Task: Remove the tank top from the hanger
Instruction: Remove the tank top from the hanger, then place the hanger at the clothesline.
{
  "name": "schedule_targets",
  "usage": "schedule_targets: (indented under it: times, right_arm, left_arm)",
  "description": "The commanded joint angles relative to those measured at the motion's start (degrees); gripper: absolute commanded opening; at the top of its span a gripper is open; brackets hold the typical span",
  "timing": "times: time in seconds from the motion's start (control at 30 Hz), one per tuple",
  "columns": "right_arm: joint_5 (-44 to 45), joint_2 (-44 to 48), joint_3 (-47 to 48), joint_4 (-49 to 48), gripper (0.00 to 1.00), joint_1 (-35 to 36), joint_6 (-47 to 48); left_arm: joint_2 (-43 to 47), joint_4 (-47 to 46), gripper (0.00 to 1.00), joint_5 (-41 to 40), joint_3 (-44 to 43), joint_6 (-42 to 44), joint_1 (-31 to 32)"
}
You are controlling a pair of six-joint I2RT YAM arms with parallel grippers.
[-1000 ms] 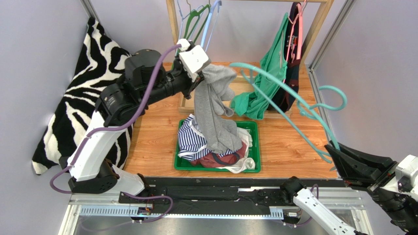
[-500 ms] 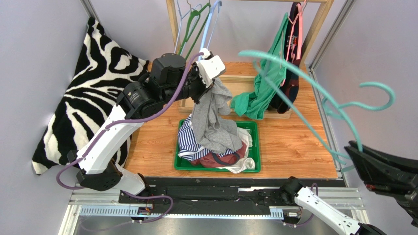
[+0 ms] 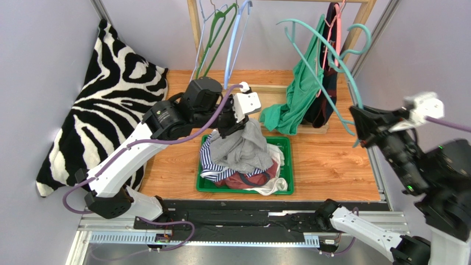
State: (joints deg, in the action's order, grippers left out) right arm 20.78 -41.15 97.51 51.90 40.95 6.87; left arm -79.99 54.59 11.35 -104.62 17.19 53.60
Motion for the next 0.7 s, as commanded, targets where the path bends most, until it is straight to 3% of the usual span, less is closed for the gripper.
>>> schedule_targets:
  times: [0.0, 0.13, 0.17, 0.27, 0.4, 0.67]
  right_arm:
    - [3.30, -3.67, 0.04, -5.75, 0.00, 0.18, -0.37]
    - [5.32, -7.54, 0.57, -6.37, 0.00, 0.18, -1.51]
    - [5.42, -9.29, 0.57, -6.37, 0.00, 0.18, -1.86]
    - [5.51, -11.76, 1.18, -6.55, 0.00, 0.10, -2.83]
    - [6.38, -15.80, 2.85, -6.37, 0.00, 0.18, -3.09]
    - [7.08, -20.11, 4.52, -5.41, 0.00, 0.18, -4.15]
  left_arm:
    - [-2.70, 1.74, 0.30, 0.25, -3.90, 2.14, 0.10]
    - [-7.90, 9.38, 0.33, -0.54, -8.94, 3.55, 0.10]
    - [-8.17, 9.40, 0.42, -0.46, -8.41, 3.99, 0.10]
    - [-5.90, 4.93, 0.51, -0.81, -1.75, 4.78, 0.10]
    - [-3.51, -0.35, 0.52, -1.68, 8.44, 5.22, 0.18]
    - [-1.76, -7.21, 0.52, -1.16, 19.18, 4.52, 0.10]
